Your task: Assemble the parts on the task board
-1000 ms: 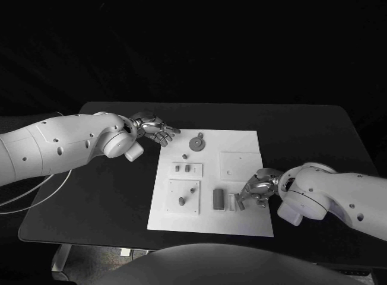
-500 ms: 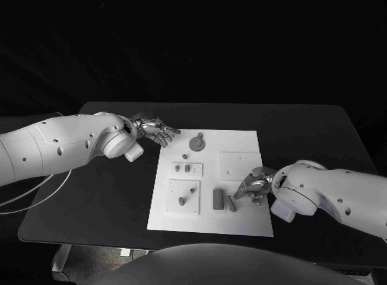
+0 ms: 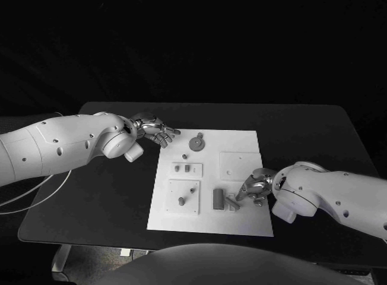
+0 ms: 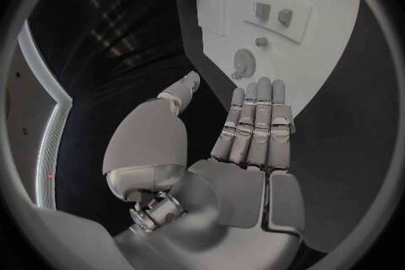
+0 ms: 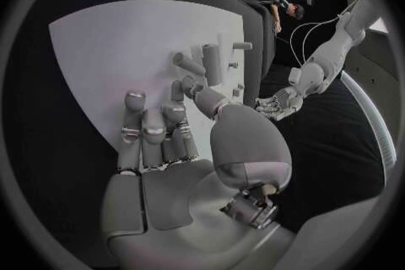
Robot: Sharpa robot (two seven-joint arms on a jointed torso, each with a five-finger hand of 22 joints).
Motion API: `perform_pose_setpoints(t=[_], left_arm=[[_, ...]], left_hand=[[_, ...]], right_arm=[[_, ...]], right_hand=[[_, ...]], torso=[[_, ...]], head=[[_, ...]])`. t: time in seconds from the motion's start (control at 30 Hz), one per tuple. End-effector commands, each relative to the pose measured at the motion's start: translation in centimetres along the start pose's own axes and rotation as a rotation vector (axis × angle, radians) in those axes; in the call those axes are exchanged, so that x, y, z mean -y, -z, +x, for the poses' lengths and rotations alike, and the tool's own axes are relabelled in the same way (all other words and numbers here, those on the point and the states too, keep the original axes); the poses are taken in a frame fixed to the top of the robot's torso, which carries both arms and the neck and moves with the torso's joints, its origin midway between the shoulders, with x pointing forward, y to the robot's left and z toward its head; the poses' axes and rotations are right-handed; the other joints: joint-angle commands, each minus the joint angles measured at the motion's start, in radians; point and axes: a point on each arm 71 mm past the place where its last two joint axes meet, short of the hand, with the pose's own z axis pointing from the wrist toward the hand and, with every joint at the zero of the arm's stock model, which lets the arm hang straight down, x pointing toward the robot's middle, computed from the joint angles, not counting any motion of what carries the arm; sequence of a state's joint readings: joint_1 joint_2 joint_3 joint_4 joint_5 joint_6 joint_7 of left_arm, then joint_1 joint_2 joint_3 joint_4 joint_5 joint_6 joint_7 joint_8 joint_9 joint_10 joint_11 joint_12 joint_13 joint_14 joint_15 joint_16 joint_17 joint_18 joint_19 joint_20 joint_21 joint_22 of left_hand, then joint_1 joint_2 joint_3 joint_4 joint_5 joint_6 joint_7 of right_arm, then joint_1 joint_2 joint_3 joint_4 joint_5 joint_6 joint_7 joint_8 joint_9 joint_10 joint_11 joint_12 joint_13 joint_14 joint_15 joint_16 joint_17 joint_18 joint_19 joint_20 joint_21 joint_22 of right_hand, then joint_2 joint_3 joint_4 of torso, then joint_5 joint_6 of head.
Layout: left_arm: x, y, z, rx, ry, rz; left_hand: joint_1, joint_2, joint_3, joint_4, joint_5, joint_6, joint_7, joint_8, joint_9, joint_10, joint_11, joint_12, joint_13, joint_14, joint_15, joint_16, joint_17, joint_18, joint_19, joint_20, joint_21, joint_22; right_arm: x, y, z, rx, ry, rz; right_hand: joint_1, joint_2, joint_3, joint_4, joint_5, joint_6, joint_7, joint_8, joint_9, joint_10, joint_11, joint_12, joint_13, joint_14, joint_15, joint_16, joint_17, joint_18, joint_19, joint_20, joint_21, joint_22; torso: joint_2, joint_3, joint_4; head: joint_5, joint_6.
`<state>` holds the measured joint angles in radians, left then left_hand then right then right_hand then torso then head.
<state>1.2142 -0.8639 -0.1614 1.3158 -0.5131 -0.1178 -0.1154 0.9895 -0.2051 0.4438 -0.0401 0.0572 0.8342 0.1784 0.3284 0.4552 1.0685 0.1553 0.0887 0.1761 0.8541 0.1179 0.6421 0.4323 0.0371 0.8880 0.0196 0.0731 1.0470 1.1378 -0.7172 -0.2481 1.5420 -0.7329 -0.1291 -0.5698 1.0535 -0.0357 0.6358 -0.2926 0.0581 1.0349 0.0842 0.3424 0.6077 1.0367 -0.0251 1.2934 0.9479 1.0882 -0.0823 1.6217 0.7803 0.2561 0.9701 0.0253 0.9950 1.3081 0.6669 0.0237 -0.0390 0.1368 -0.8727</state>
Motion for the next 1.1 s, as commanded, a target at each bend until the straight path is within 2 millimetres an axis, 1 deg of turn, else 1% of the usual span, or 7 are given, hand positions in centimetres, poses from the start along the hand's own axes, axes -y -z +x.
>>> perform_pose_setpoints(t=[0.03,0.2,0.43,0.57,0.63,0.77,1.1], left_arm=[[0.2,0.0,0.1,-0.015,-0.004,0.005],[0.2,0.0,0.1,-0.015,-0.004,0.005],[0.1,0.1,0.0,-0.014,-0.004,0.004],[0.1,0.1,0.0,-0.013,-0.005,0.004],[0.1,0.1,0.0,-0.013,-0.005,0.003],[0.1,0.1,0.0,-0.016,-0.006,0.003],[0.1,0.1,0.0,-0.02,-0.007,0.001]], left_hand=[[0.003,0.001,-0.007,0.003,-0.002,0.0,0.001,-0.001,-0.002,0.0,0.006,-0.006,-0.002,0.0,-0.001,-0.006,0.002,0.019,-0.002,-0.002,-0.002,0.0],[0.003,0.001,-0.007,0.004,-0.002,-0.001,0.002,-0.002,-0.002,0.0,0.006,-0.006,-0.002,0.0,-0.001,-0.006,0.002,0.019,-0.002,-0.002,-0.002,0.0],[0.003,0.001,-0.007,0.005,-0.002,-0.001,0.002,-0.002,-0.002,0.0,0.006,-0.007,-0.002,0.0,-0.001,-0.006,0.002,0.019,-0.002,-0.002,-0.002,0.0],[0.003,0.001,-0.007,0.006,-0.002,-0.001,0.002,-0.002,-0.002,0.0,0.006,-0.007,-0.002,0.0,-0.001,-0.006,0.002,0.019,-0.002,-0.002,-0.002,0.0],[0.003,0.001,-0.007,0.006,-0.002,-0.001,0.002,-0.002,-0.002,-0.001,0.006,-0.007,-0.002,0.0,-0.001,-0.006,0.002,0.019,-0.002,-0.002,-0.002,0.0],[0.003,0.001,-0.007,0.007,-0.002,-0.001,0.002,-0.003,-0.002,-0.001,0.006,-0.007,-0.002,0.0,-0.001,-0.007,0.003,0.019,-0.002,-0.002,-0.002,0.0],[0.003,0.001,-0.007,0.008,-0.002,-0.001,0.002,-0.003,-0.002,0.0,0.006,-0.007,-0.002,0.0,-0.001,-0.007,0.003,0.019,-0.002,-0.002,-0.002,0.0]], right_arm=[[0.0,0.0,-0.2,0.034,0.069,-0.015],[0.0,0.2,-0.4,0.075,0.113,-0.045],[0.3,0.6,-0.6,0.08,0.125,-0.102],[0.4,1.0,-0.1,0.022,0.145,-0.15],[0.2,1.1,0.2,0.03,0.21,-0.176],[-0.3,1.3,0.6,0.069,0.334,-0.209],[-1.3,1.5,0.9,0.17,0.584,-0.241]], right_hand=[[-0.017,0.001,-0.009,-0.001,-0.006,-0.002,0.002,-0.006,-0.001,0.0,0.004,-0.004,-0.002,-0.001,-0.004,0.001,-0.002,0.006,-0.001,0.004,0.002,0.012],[-0.053,-0.024,-0.025,0.005,-0.006,-0.001,0.005,-0.01,-0.005,0.0,0.006,-0.007,-0.003,-0.001,-0.004,-0.001,-0.003,0.006,0.002,0.007,0.0,0.01],[-0.158,-0.069,-0.019,0.056,-0.006,0.0,0.009,-0.024,-0.016,0.002,0.01,-0.013,-0.007,0.002,-0.007,-0.007,-0.007,0.006,0.013,0.005,-0.009,0.002],[-0.166,-0.048,-0.004,0.054,-0.006,-0.01,0.013,-0.035,-0.023,0.0,0.014,-0.016,-0.009,0.0,-0.01,-0.011,-0.008,0.006,0.011,0.002,-0.013,0.001],[-0.21,-0.09,-0.013,0.081,-0.005,-0.03,0.022,-0.05,-0.033,-0.006,0.023,-0.02,-0.01,-0.006,-0.01,-0.015,-0.009,0.006,0.006,0.006,-0.018,0.0],[-0.283,-0.2,0.014,0.194,-0.006,-0.034,0.027,-0.058,-0.044,-0.013,0.027,-0.019,-0.009,-0.012,-0.01,-0.015,-0.007,0.006,0.009,0.005,-0.021,-0.002],[-0.348,-0.241,-0.053,0.248,0.015,-0.025,0.018,-0.05,-0.042,-0.016,0.019,-0.014,-0.006,-0.014,-0.016,-0.008,-0.004,0.006,0.003,-0.008,-0.018,0.005]], torso=[[0.0,0.0008,0.0003],[0.0,0.0013,0.0001],[0.0,0.001,0.0],[0.001,0.0008,-0.0003],[0.0,0.0009,-0.001],[0.0,0.0009,-0.0011],[0.0,0.0001,0.0]], head=[[-0.001,0.0],[0.001,0.0],[0.001,0.0],[-0.001,0.0],[0.0,0.0],[-0.001,0.0],[-0.002,0.0]])
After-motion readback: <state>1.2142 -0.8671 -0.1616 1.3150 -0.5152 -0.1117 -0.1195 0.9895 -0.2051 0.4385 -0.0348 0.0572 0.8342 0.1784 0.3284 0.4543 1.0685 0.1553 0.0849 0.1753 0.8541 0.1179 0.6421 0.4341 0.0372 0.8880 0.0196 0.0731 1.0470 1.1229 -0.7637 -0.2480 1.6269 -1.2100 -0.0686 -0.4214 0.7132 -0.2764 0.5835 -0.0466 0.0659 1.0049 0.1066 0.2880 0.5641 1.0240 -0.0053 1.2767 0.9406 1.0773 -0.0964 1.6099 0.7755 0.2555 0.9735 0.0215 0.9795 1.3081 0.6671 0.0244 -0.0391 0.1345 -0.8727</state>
